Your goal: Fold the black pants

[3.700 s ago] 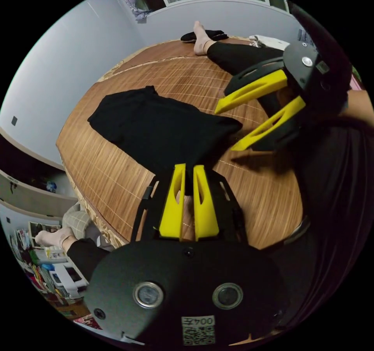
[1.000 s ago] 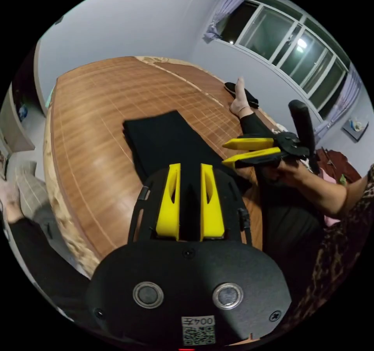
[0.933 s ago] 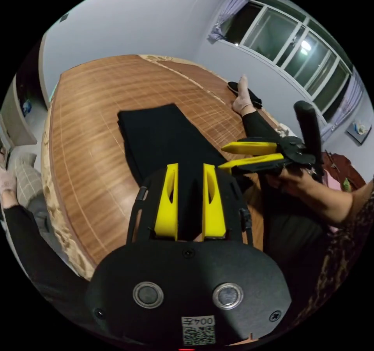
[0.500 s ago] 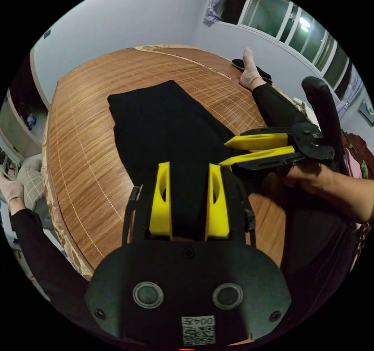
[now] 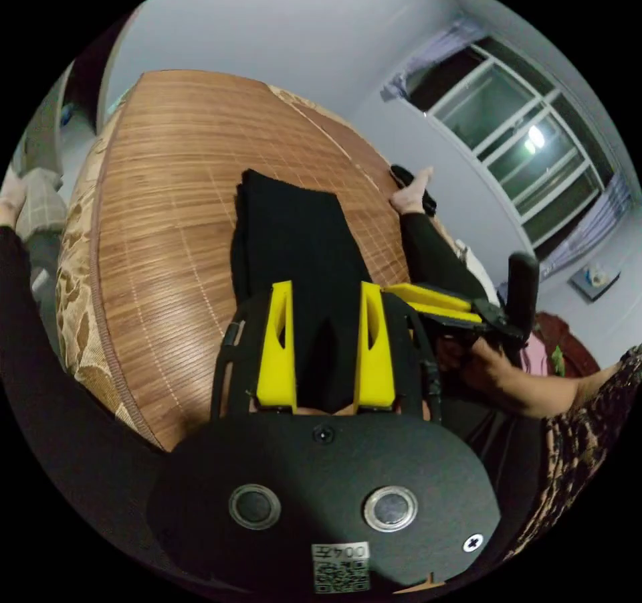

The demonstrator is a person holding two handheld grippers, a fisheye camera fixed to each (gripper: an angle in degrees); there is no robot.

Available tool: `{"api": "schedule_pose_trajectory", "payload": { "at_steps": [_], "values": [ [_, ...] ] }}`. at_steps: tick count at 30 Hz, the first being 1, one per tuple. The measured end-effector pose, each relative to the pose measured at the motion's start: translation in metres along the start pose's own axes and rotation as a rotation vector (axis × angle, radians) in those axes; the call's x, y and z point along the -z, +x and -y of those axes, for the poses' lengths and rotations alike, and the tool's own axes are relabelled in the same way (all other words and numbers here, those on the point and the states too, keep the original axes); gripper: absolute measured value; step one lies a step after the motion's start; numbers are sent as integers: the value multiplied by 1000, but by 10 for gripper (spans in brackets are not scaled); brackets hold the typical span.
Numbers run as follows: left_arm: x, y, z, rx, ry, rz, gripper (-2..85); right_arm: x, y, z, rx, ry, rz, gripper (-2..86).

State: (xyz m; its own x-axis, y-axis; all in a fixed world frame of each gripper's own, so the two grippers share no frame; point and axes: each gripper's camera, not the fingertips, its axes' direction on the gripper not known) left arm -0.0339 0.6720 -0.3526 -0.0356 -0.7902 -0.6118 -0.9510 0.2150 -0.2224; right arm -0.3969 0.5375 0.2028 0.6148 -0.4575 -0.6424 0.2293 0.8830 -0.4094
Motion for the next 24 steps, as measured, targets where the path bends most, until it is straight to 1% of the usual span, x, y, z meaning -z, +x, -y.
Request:
{"api": "schedule_pose_trajectory", "payload": {
  "at_steps": [2,5,9,11,13,14,20,24],
  "values": [
    [16,-26,-1,74,74,-20,111,-4,4,-4,-16,47,30,117],
    [24,-58,5,144,109,-59,96,-14,4,-3,16,103,46,115],
    [22,-96,24,239,142,-175,84,-37,5,7,50,77,20,114],
    [14,-115,41,260,131,-234,77,-60,8,12,49,17,-11,114],
    [5,-126,53,261,110,-248,71,-79,12,12,49,-42,-5,114],
    [0,-132,60,255,95,-243,67,-83,12,10,65,6,-13,112],
    [-27,-141,87,200,10,-183,66,-101,1,8,135,9,-83,118],
    [-37,-141,91,191,-4,-146,64,-109,2,9,134,10,-90,117]
  ]
}}
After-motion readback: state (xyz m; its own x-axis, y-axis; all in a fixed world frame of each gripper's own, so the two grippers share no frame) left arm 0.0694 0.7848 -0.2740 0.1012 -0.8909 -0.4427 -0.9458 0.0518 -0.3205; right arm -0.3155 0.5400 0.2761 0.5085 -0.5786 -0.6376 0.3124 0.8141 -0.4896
